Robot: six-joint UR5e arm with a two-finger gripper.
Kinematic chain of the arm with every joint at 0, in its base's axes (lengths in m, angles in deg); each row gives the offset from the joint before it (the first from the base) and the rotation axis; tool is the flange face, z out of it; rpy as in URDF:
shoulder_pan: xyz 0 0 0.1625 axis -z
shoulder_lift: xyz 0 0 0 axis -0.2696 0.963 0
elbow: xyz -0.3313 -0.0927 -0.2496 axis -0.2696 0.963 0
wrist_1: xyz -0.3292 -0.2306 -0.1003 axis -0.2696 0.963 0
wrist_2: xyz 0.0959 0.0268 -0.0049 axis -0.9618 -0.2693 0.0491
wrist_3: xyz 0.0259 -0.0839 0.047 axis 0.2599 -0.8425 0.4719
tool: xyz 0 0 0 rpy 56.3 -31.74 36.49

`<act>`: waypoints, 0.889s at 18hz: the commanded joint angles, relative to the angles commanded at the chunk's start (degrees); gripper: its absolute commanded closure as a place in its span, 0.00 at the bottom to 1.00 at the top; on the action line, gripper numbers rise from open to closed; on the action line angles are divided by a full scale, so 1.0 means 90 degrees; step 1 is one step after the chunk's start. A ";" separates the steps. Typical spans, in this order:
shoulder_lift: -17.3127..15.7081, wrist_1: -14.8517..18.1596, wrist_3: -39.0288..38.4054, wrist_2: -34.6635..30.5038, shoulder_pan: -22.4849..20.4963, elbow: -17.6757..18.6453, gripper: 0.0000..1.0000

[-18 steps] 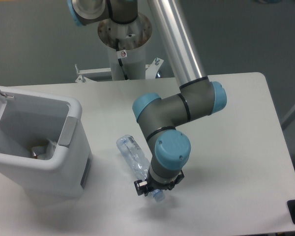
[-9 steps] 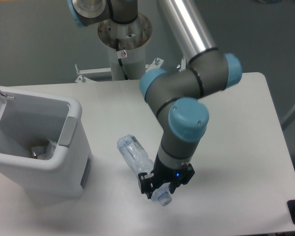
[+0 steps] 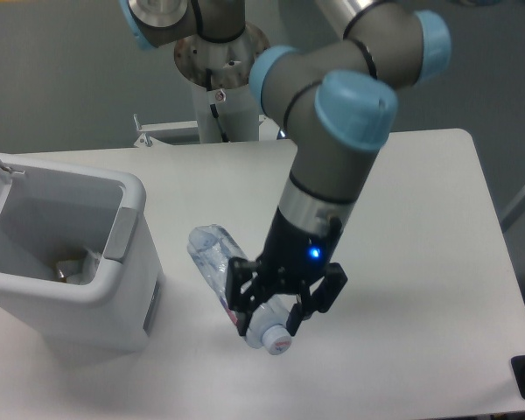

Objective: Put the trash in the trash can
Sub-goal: 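Lift the bottle and carry it over the trash bin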

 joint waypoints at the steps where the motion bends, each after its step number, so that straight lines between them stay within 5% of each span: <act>1: -0.0078 -0.0108 -0.0010 0.0195 0.0020 0.0000 0.63; 4: -0.0313 -0.0245 0.0000 0.0626 0.0088 0.0000 0.63; 8: -0.0460 -0.0918 -0.0049 0.0754 0.0400 0.0000 0.63; 16: -0.0440 -0.0958 -0.0039 0.0715 0.1269 0.0146 0.62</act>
